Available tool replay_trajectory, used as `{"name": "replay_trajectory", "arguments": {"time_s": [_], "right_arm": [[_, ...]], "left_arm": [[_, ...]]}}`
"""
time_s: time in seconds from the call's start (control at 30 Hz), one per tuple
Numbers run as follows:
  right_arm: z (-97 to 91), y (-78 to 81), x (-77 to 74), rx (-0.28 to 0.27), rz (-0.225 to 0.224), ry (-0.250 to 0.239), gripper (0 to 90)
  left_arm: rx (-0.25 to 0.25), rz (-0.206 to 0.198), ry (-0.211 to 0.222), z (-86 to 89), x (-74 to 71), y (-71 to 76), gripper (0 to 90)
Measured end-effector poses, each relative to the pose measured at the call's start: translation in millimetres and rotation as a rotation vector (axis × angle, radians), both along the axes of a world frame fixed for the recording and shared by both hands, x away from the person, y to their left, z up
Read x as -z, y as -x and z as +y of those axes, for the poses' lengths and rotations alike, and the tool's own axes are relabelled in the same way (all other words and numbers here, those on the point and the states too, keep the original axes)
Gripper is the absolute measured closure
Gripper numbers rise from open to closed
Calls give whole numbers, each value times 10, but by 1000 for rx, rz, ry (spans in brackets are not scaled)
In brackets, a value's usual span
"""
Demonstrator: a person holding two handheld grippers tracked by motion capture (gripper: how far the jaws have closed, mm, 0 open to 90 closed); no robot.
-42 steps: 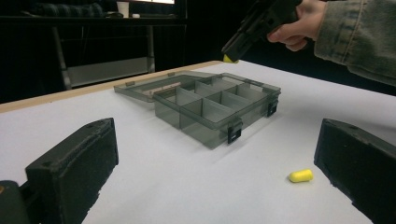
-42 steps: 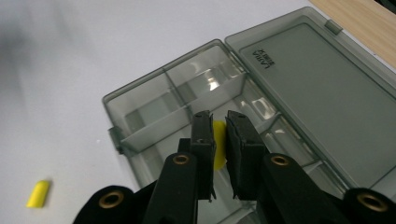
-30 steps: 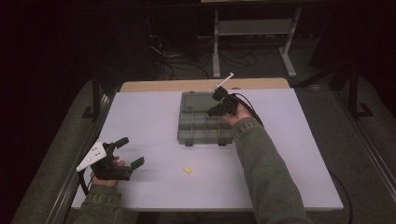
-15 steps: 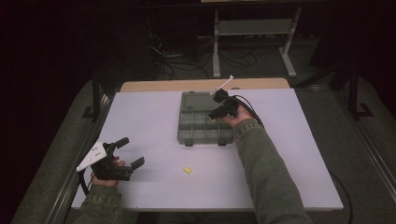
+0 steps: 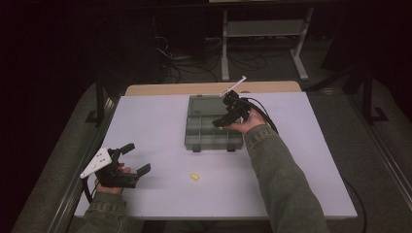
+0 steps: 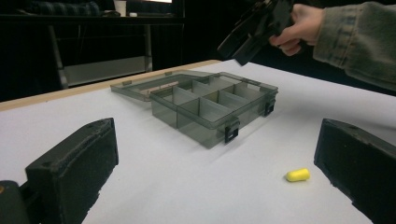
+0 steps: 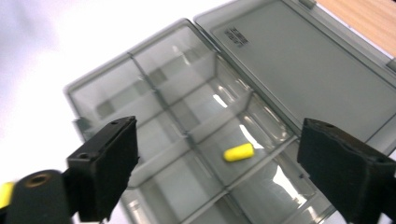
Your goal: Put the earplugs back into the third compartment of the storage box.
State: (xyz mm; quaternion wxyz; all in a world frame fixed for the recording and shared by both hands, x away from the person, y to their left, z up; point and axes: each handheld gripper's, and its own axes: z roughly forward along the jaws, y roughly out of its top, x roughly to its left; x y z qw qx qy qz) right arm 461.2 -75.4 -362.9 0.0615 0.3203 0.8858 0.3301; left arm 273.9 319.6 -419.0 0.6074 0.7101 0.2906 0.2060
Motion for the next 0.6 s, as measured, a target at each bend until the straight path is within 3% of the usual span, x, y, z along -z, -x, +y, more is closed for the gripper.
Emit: {"name": "replay_trajectory", "arguments": {"time_s": [0.03, 0.23, 0.6], "right_arm": [[5, 28, -14, 4, 3, 2, 4], [45, 218, -62, -8, -9, 46, 0], [193, 619, -147, -118, -36, 11, 0]], "left_arm": [[0, 0, -1, 0, 0, 0, 0], [1, -1, 2, -6, 0, -3, 0], [1, -1, 0, -9, 0, -6, 0]]}}
